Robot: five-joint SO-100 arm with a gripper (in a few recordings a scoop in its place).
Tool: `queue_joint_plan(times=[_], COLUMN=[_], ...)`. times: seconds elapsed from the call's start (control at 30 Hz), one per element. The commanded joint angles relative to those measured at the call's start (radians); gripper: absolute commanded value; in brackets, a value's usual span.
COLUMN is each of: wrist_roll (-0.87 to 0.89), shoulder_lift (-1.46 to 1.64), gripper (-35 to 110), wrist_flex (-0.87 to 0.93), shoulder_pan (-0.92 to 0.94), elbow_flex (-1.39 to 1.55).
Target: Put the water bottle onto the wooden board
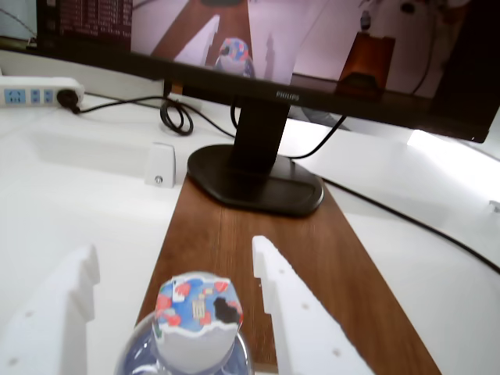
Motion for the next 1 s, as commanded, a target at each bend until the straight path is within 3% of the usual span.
queue_joint_plan(times=[0.0,0.5,0.97], wrist_roll=[-0.003,-0.035,-0.091], shoulder_lift=[0.023,0.014,0.005], gripper=[26,26,36], wrist_flex=[-0.094,0.133,0.173], shoulder_pan=[-0.023,0.046,0.054], elbow_flex=[0.014,0.014,0.012])
